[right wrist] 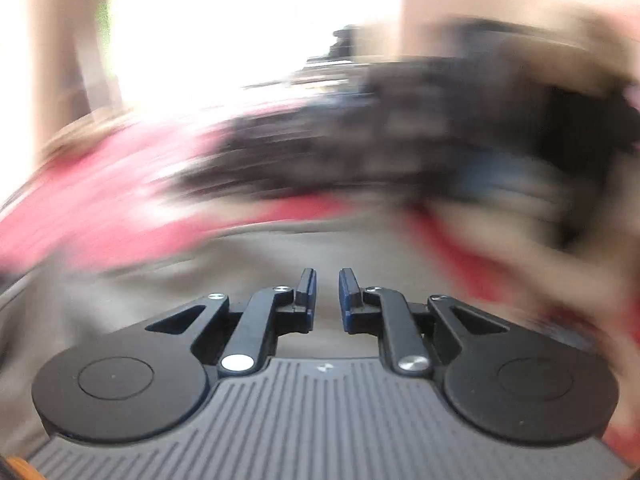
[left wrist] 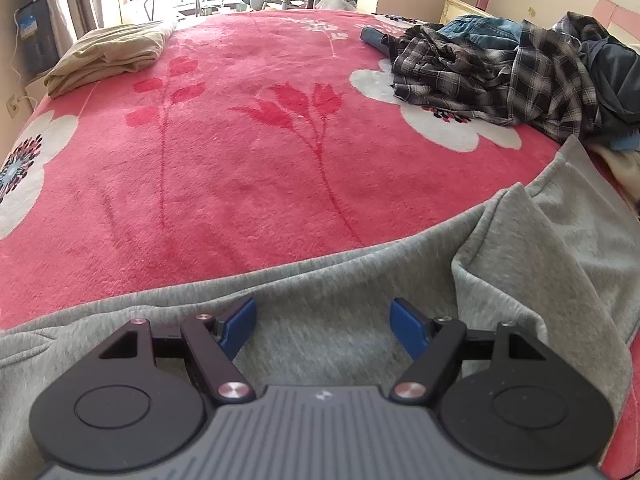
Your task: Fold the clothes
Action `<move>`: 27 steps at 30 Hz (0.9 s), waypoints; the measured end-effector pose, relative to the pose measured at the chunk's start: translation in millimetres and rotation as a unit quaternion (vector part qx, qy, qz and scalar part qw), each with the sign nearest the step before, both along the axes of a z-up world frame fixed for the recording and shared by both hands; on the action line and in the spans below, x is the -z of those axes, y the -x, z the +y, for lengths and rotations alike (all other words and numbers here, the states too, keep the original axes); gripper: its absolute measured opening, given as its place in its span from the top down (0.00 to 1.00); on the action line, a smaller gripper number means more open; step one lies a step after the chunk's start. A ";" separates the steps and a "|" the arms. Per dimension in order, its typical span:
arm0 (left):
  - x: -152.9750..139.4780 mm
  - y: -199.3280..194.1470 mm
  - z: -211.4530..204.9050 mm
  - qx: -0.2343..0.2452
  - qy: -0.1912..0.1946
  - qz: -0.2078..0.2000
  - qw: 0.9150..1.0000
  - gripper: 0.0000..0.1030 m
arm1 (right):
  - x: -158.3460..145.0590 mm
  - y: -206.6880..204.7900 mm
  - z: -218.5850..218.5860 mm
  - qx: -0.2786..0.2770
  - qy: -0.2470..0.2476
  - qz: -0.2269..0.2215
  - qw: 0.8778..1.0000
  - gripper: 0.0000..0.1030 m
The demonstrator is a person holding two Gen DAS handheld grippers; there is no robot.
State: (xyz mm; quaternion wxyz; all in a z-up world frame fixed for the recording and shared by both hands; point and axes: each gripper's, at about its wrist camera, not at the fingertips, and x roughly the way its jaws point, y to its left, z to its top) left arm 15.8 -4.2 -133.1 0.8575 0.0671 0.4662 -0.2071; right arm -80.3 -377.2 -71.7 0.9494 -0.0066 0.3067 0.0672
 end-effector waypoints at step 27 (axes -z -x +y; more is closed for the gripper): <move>-0.3 -4.4 5.7 0.001 -0.002 0.009 1.000 0.27 | 59.4 -165.2 -85.9 0.061 -0.068 0.032 0.995 0.85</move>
